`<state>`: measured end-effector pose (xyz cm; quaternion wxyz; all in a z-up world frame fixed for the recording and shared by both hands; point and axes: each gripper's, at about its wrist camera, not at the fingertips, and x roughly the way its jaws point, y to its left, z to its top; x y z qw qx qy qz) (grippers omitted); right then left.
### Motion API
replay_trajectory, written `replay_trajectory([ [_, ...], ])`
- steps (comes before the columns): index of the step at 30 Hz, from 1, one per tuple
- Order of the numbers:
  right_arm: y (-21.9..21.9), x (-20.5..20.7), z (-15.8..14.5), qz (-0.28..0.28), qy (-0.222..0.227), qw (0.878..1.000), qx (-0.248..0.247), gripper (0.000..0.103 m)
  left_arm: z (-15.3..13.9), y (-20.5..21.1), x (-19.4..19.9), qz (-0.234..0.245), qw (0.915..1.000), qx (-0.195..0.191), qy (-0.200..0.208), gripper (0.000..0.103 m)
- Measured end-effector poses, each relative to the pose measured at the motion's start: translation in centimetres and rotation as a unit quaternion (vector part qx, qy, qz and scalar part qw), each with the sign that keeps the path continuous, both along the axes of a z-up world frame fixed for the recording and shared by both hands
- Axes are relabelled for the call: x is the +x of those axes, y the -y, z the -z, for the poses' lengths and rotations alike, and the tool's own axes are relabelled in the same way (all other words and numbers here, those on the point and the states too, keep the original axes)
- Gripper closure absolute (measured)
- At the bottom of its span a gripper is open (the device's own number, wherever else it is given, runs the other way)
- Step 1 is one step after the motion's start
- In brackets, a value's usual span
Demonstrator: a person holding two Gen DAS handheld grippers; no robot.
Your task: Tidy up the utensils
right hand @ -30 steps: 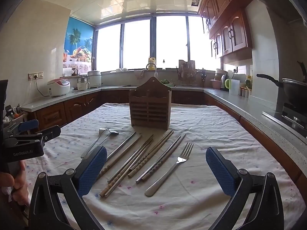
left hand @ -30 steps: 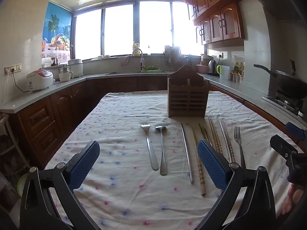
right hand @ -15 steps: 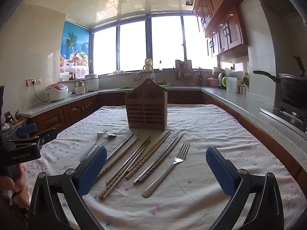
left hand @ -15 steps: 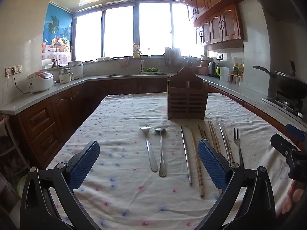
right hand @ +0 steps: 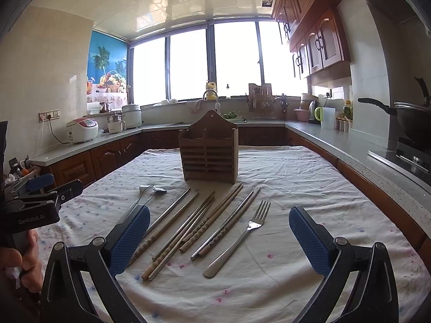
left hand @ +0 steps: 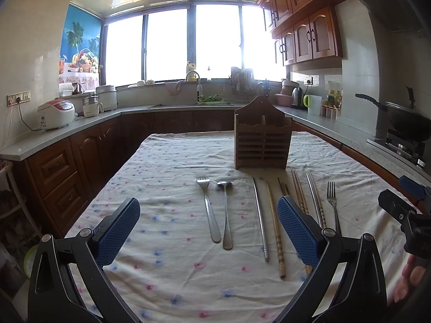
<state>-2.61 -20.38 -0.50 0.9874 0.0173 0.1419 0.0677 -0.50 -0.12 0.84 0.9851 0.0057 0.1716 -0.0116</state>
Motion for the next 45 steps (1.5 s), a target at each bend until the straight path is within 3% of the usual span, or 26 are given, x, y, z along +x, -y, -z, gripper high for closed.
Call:
replay_trajectory([
  [36,-0.4,0.1,-0.5,-0.01,0.005,1.0,0.006,0.0,0.0,-0.3,0.5,0.004,1.0,-0.008,-0.004,0.0],
  [45,-0.2,0.7,-0.9,-0.013,-0.004,1.0,0.013,0.0,-0.1,-0.3,1.8,0.016,0.9991,-0.02,-0.034,0.0],
])
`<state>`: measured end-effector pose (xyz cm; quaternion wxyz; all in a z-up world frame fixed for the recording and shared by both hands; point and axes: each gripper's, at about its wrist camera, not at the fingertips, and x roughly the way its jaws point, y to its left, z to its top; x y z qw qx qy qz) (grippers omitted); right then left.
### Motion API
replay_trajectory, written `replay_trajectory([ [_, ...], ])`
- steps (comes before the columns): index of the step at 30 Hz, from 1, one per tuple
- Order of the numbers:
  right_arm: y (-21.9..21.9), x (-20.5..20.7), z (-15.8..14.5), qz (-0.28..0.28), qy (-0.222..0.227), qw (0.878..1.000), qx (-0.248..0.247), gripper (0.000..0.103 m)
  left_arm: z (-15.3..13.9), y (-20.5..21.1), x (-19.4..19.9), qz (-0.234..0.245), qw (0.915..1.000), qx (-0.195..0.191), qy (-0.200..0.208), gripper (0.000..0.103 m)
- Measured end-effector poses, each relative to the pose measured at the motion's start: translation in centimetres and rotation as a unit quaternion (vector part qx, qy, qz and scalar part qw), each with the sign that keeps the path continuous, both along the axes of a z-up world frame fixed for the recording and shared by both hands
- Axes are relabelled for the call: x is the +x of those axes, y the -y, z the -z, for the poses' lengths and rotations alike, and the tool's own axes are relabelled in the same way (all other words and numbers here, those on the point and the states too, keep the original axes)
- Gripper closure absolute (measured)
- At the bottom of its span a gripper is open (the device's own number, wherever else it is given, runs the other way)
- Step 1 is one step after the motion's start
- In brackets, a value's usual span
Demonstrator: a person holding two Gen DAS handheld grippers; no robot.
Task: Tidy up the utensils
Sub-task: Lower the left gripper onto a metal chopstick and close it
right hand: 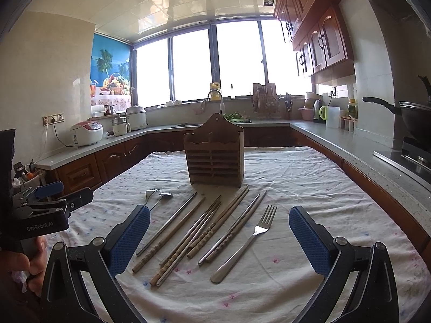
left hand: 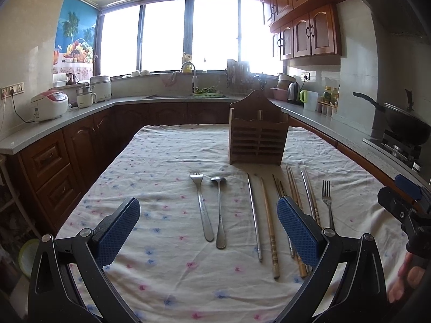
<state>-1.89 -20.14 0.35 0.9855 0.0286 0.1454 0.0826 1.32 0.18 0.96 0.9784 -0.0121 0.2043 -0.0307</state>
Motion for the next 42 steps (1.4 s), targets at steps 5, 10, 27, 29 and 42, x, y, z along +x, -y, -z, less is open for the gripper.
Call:
replay_trajectory([
  [5,0.4,1.0,-0.2,0.004,-0.018,1.0,0.002,0.0,0.1,0.2,1.7,0.012,0.9994,-0.006,-0.031,0.0],
  [10,1.3,2.5,-0.3,0.013,-0.042,0.999,0.016,0.0,0.0,0.4,3.8,0.018,0.9983,-0.003,-0.055,0.0],
  [27,4.5,9.5,0.5,0.039,-0.137,0.988,0.065,0.02,1.0,2.1,11.8,0.058,0.9865,-0.007,-0.153,0.014],
  [29,4.8,10.8,0.8,0.036,-0.154,0.985,0.071,0.031,1.2,2.5,12.9,0.066,0.984,-0.01,-0.165,0.018],
  [42,5.6,19.5,3.9,0.041,-0.252,0.962,0.098,0.07,3.4,5.4,20.5,0.11,0.9641,-0.015,-0.241,0.037],
])
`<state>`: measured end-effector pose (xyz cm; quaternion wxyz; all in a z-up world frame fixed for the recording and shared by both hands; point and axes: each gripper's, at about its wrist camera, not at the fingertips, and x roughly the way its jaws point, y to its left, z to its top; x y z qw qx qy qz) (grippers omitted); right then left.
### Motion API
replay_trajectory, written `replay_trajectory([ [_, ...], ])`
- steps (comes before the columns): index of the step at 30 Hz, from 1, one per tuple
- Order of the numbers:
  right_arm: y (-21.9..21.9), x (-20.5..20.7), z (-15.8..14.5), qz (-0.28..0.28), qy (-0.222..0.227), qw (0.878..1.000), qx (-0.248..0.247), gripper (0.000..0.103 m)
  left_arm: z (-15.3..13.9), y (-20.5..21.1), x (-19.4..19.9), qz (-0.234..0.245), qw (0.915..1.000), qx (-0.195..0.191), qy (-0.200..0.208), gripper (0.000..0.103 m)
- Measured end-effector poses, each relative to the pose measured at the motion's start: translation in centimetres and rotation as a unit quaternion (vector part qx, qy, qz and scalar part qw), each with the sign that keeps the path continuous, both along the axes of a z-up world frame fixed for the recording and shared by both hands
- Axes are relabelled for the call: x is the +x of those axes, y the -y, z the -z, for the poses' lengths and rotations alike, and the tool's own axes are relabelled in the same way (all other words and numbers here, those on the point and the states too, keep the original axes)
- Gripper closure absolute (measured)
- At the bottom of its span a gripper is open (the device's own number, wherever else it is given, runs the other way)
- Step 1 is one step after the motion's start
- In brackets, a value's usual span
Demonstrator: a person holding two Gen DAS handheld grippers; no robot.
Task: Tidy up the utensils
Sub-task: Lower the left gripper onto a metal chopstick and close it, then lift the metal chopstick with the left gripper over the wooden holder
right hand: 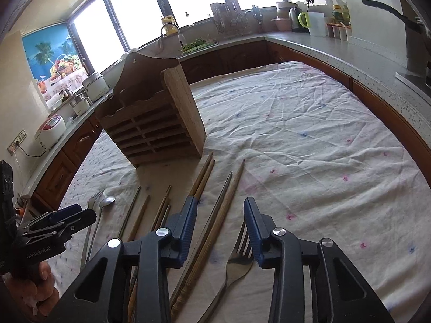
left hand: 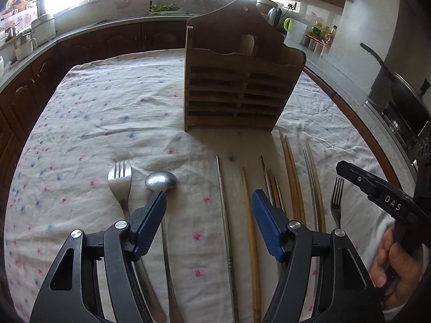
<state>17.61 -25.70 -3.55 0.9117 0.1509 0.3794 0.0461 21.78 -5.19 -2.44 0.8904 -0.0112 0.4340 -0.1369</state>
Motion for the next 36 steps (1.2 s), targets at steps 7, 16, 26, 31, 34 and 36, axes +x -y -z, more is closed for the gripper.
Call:
replay_trajectory([
  [7,0.3,3.6,1.8,0.008,-0.041,0.999,-0.001,0.081,1.7,1.5,3.2,0.009,0.9995,0.015,-0.027,0.05],
  [16,-0.3,6.2,2.7,0.002,-0.066,0.997,-0.043,0.086,3.7,3.2,5.2,0.021,0.9975,0.049,-0.046,0.062],
  [26,-0.6,6.4,2.6,-0.005,-0.064,0.997,-0.043,0.097,3.4,3.7,5.4,0.035,0.9974,0.05,-0.038,0.098],
  [31,-0.9,4.6,0.4,-0.011,-0.034,0.999,-0.01,0.098,1.6,2.0,4.0,0.03,0.999,0.022,-0.024,0.099],
  [34,-1.1,3.4,-1.1,-0.017,-0.014,1.0,0.005,0.098,-0.1,0.9,2.7,0.028,0.9995,0.002,-0.01,0.099],
  [36,-1.1,2.7,-2.0,-0.021,-0.003,1.0,0.014,0.098,-1.2,0.1,2.0,0.027,0.9995,-0.014,-0.001,0.099],
])
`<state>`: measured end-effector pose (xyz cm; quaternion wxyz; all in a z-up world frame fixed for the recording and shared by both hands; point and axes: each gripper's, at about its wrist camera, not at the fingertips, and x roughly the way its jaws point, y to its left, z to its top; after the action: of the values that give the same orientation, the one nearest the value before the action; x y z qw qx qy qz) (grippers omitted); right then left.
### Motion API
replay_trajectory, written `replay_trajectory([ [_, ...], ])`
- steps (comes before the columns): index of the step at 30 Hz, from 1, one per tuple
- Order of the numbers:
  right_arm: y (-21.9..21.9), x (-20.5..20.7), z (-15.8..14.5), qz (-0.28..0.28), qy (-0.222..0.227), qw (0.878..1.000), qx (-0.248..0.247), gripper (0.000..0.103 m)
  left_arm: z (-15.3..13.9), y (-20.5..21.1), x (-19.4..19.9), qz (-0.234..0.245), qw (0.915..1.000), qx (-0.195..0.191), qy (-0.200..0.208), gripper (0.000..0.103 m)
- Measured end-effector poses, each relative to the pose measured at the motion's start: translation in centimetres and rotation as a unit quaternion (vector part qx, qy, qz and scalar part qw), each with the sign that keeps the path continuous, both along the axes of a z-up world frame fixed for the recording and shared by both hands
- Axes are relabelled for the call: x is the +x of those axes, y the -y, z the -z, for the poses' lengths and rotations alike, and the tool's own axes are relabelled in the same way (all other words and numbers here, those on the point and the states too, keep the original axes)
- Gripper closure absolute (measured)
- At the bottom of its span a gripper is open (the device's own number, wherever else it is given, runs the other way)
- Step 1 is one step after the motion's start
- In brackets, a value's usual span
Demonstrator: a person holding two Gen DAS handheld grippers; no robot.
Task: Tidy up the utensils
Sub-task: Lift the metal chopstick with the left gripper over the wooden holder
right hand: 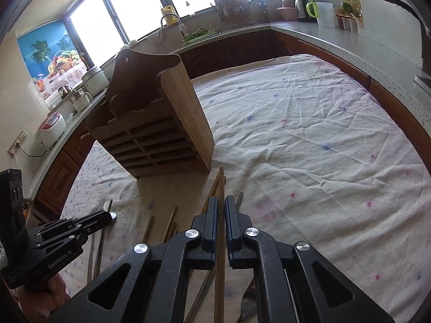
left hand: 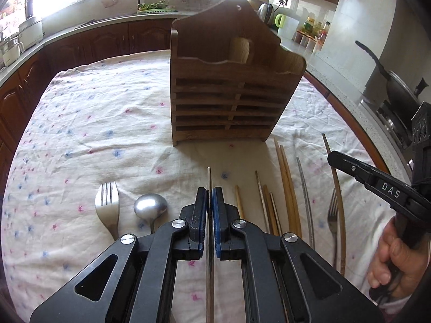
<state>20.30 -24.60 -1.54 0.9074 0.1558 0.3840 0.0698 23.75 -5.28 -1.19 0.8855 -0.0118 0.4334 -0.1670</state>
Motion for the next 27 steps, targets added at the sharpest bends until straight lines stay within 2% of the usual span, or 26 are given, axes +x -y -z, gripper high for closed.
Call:
replay_trajectory([
  [15,-0.6,-5.1,-7.2,-0.015,0.089,0.996,0.013,0.098,-7.2,-3.7,-5.4,-0.01,0.995,-0.066,0.074,0.099],
  [20,-0.4,-6.2,-9.9,-0.011,0.129,0.991,0.012,0.098,-9.3,-4.6,-6.1,-0.018,0.9913,-0.08,0.103,0.099],
  [27,-0.1,-6.0,-12.1,-0.009,0.158,0.987,0.012,0.098,-11.4,-5.0,-6.1,-0.024,0.9877,-0.086,0.128,0.099],
])
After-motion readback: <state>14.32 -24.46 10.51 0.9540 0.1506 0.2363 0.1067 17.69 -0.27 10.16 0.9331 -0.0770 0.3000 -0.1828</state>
